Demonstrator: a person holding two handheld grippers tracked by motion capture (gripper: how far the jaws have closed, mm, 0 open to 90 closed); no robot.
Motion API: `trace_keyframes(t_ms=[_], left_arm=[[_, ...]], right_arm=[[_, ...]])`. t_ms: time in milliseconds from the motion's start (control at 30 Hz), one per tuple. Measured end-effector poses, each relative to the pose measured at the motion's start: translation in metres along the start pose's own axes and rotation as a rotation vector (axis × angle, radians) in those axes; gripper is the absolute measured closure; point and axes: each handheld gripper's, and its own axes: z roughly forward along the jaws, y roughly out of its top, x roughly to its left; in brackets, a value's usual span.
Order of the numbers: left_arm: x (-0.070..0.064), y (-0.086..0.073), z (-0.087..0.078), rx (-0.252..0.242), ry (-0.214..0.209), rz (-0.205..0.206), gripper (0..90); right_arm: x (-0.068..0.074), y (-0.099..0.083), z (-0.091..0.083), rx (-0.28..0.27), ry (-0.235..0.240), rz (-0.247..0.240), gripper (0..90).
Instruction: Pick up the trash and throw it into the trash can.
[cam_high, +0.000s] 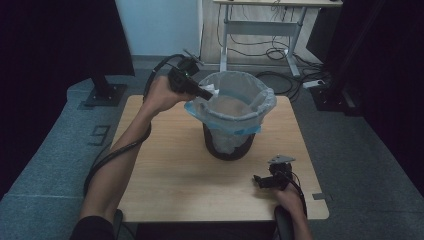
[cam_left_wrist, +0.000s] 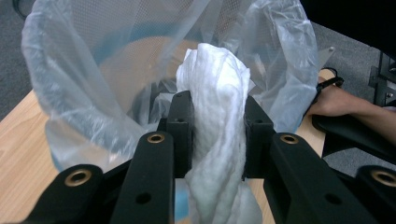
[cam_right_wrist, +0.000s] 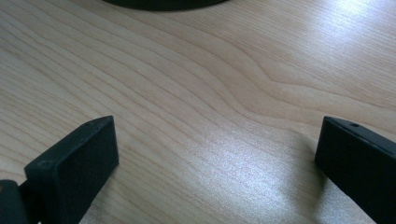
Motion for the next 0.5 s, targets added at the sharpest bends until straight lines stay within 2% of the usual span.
trace_keyframes(t_ms=[500], left_arm=[[0.0,0.02,0.038,0.001,0.03,0.018,68.8]], right_arm=[[0.001,0.0,0.0,0.0,0.005,-0.002,0.0]])
